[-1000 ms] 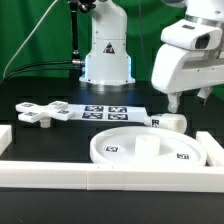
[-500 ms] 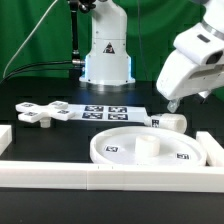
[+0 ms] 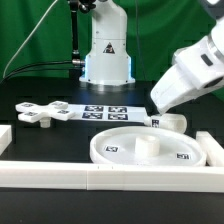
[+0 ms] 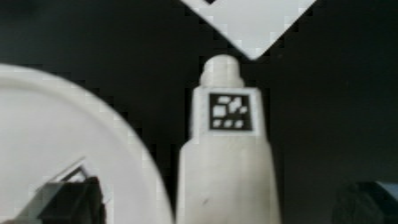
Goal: Assemble round table
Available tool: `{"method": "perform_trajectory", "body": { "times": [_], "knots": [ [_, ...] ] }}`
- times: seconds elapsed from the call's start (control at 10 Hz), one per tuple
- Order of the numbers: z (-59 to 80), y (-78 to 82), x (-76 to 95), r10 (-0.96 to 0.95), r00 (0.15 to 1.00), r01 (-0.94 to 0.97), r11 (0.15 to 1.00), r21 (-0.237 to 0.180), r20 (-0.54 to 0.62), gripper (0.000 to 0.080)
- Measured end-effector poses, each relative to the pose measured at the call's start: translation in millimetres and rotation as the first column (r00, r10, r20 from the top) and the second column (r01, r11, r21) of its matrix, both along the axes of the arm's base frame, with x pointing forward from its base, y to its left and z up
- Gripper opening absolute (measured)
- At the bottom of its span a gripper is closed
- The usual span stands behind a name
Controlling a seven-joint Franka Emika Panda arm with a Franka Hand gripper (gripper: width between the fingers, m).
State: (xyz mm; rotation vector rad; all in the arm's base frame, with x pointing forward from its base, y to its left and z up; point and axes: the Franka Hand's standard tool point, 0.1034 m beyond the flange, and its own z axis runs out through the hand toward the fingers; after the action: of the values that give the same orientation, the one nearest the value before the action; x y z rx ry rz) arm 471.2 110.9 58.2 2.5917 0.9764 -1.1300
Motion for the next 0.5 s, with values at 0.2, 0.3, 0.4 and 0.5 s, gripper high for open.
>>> {"method": "perform_trajectory", "body": {
  "times": [0.2,0.3,0.4,0.5],
  "knots": [
    [-6.0,4.2,-1.0,-0.003,0.996,-0.001,0.999,-0.046,-0.091,0.0649],
    [-7.4,2.2,-4.2,0.003,0.992,-0.011,0.998,-0.064,-0.125,0.0649],
    [-9.9,-2.2,-2.2,0.012,0.993,-0.021,0.997,-0.072,-0.120,0.0649],
    [-10.0,-1.6,-2.1,0.012,0.993,-0.020,0.997,-0.070,-0.119,0.0649]
  ]
}}
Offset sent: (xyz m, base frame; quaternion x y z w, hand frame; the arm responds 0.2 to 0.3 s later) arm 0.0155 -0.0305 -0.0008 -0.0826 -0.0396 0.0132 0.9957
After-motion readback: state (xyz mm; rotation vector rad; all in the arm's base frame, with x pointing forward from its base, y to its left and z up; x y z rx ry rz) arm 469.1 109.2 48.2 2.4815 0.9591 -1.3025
